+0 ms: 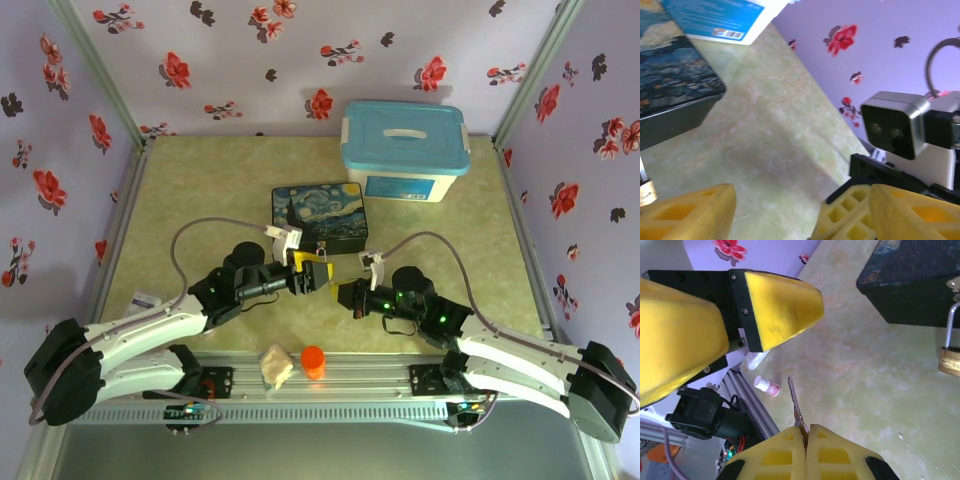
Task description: Unlock the padlock with the key
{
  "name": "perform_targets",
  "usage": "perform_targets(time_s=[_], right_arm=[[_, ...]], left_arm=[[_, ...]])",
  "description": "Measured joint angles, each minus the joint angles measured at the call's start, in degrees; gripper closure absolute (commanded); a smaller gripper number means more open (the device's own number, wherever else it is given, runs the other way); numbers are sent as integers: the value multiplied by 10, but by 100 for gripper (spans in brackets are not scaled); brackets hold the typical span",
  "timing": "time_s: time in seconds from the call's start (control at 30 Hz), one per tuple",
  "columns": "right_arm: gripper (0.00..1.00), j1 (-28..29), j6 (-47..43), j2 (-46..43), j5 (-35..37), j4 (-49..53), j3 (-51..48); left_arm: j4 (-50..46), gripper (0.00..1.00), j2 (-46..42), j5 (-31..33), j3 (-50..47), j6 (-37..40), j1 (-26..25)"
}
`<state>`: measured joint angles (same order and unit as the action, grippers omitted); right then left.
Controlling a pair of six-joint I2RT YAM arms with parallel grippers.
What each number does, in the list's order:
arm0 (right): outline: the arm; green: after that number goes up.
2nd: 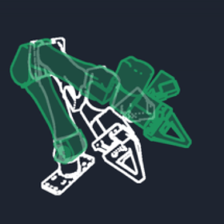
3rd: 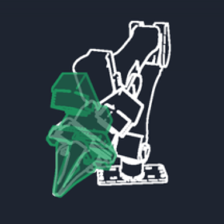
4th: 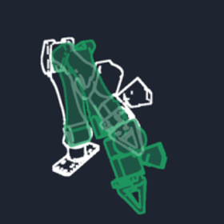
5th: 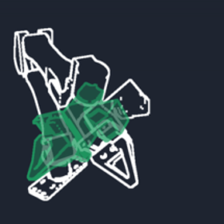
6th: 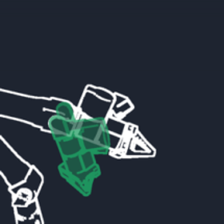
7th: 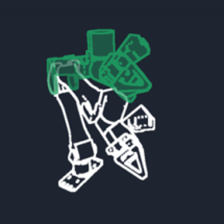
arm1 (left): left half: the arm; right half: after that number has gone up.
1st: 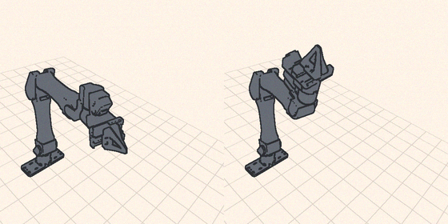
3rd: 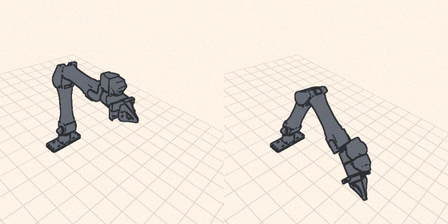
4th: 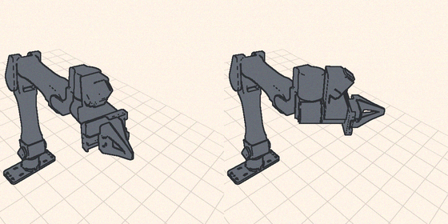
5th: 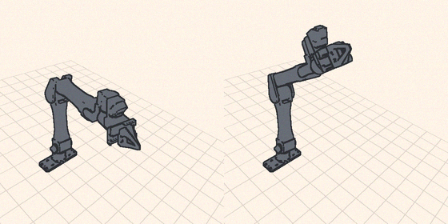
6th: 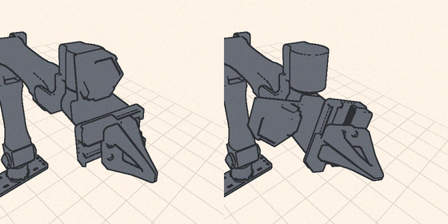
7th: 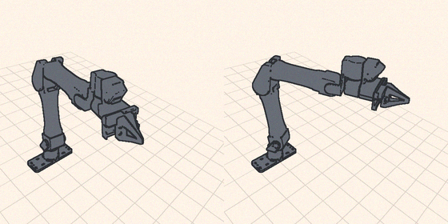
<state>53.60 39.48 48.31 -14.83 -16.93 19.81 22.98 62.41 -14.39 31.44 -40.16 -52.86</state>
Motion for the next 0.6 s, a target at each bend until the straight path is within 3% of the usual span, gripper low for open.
perform_targets(time_s=[0.07, 0.17, 0.37, 0.53, 0.6], right_arm=[[100, 0, 1, 0, -1, -8, 0], [100, 0, 1, 0, -3, -17, 2], [100, -2, 2, 1, -5, -40, 3], [100, -4, 8, 1, -5, -58, 3], [100, -5, 10, 1, -5, -60, 3]], left_arm=[[18, 39, 0, -12, -1, -3, -2], [29, 56, 0, -26, -1, -6, -8], [34, 59, 7, -37, -3, -5, -12], [35, 72, 14, -39, -7, -12, -12], [37, 84, 14, -39, -9, -14, -12]])
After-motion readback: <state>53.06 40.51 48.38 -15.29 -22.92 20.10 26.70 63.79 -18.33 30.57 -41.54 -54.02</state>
